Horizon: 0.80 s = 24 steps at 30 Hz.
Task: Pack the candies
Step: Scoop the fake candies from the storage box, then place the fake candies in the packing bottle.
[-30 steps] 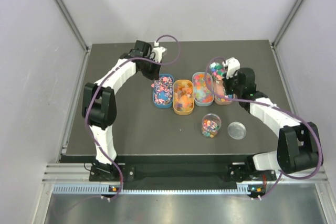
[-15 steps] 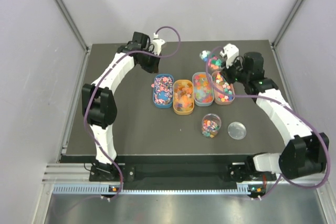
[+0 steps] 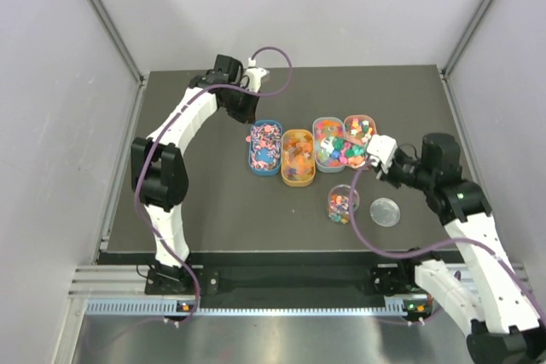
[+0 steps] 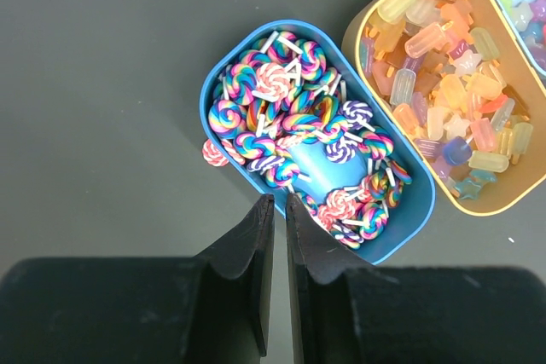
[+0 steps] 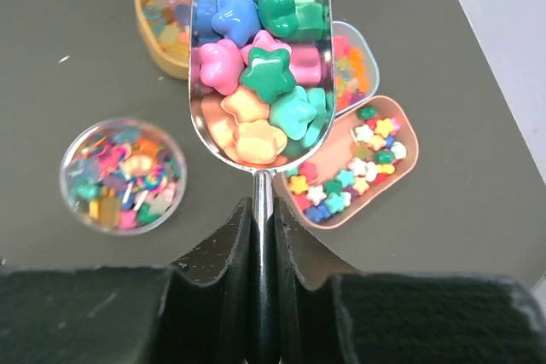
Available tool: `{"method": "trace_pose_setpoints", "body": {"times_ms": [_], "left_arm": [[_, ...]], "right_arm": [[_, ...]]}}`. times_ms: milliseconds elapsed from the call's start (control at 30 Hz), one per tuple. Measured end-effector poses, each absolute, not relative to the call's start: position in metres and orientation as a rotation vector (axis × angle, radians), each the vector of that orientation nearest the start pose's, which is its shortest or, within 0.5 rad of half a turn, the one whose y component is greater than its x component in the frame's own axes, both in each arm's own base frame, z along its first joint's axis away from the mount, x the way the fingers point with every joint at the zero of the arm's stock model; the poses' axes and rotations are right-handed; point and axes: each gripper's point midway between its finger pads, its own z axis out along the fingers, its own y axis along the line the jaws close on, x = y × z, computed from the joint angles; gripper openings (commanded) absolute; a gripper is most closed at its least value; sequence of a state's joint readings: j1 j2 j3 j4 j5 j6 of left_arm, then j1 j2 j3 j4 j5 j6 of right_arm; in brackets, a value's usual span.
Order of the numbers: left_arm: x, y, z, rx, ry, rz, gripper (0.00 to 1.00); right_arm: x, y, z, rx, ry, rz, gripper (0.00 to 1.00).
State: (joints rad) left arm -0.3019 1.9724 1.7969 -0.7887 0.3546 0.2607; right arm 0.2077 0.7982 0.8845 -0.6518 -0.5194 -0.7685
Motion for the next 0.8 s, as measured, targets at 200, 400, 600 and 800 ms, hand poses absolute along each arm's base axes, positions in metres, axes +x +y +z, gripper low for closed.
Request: {"method": "trace_pose_setpoints", "body": {"times_ms": [200, 400, 600, 800], "left_arm": [[0.444, -0.19, 0.149, 0.828, 2.372, -0.453, 0.16], [0.45, -0.192, 0.14, 0.837, 2.387, -0.427, 0.16], [0.449, -0.201, 0.13, 0.872, 2.397, -0.416, 0.16], [0.45, -0.21, 0.12, 0.899, 2.405, -0.414, 0.16]], "right_arm": [[0.211, 0.111, 0.21, -1.287, 1.652, 0.247, 0.0], [0.195, 0.104, 0.196, -1.351, 1.673, 0.265, 0.0], [0.186, 0.071, 0.173, -1.423, 1.754, 0.2, 0.0], [0.175, 0.045, 0.15, -1.483, 1.841, 0.215, 0.0]]}}
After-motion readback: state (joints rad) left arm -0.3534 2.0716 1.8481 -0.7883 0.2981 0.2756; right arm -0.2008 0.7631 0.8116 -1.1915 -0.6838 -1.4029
